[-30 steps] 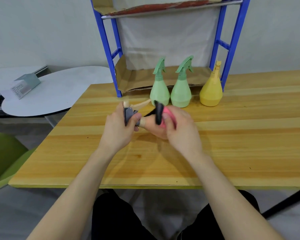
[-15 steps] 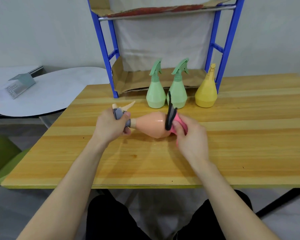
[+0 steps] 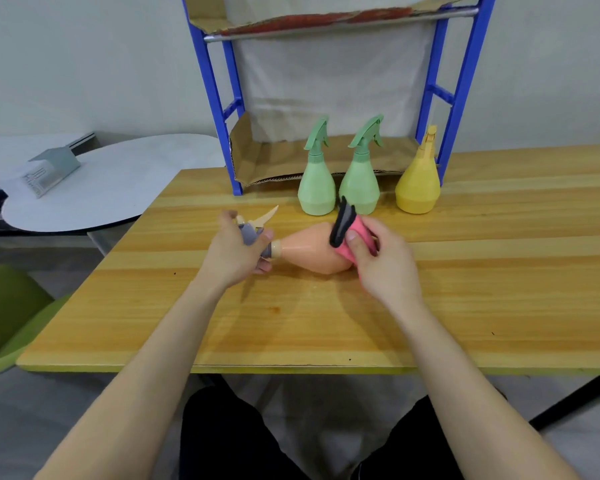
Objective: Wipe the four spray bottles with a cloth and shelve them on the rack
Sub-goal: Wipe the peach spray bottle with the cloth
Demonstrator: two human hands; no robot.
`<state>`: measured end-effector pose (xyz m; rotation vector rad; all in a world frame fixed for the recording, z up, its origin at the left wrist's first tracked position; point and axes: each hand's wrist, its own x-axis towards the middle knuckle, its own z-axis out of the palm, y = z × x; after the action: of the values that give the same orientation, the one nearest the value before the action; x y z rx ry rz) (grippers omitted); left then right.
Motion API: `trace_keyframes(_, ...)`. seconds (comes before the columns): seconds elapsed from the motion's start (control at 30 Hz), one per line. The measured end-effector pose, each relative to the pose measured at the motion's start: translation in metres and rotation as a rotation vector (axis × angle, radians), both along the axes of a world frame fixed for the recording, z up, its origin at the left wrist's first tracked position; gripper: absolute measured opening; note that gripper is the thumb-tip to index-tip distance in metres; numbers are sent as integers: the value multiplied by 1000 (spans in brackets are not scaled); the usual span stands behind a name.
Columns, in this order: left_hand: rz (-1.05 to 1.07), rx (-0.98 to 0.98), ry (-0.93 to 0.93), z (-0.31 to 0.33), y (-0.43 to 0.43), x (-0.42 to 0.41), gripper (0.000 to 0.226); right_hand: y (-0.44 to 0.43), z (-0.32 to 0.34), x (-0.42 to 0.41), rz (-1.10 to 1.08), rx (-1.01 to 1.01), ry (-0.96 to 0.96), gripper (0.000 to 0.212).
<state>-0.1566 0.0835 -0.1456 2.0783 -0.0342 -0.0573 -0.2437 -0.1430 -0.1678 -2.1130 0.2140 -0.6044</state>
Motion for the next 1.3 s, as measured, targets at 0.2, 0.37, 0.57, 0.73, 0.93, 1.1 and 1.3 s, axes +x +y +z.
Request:
trace_keyframes(0.2, -8, 672, -787, -20, -6, -6, 51, 3, -1, 7, -25, 12, 15, 38)
trace_keyframes(0.37, -366, 957, -801, -11, -22, -9, 98, 1, -5, 9, -34, 22, -9, 29)
trace_keyframes(0.57, -432, 863, -593, -8, -27, 12, 112, -12, -10, 4, 45, 152, 50, 28)
trace_keyframes(0.73, -350, 510, -613, -3, -4, 4, 109, -13, -6, -2, 0, 154, -52, 38)
trace_keyframes(0.93, -352, 321, -623, -5, -1, -2, 104, 28, 13, -9, 273, 7, -302, 51)
trace_keyframes(1.1, -212, 267, -631, -13, 2, -9, 104, 20, 20, 10, 186, 3, -184, 32)
trace_keyframes(1.3, -242, 374, -667, -5, -5, -10, 103, 41, 22, -7, 211, -49, -389, 47)
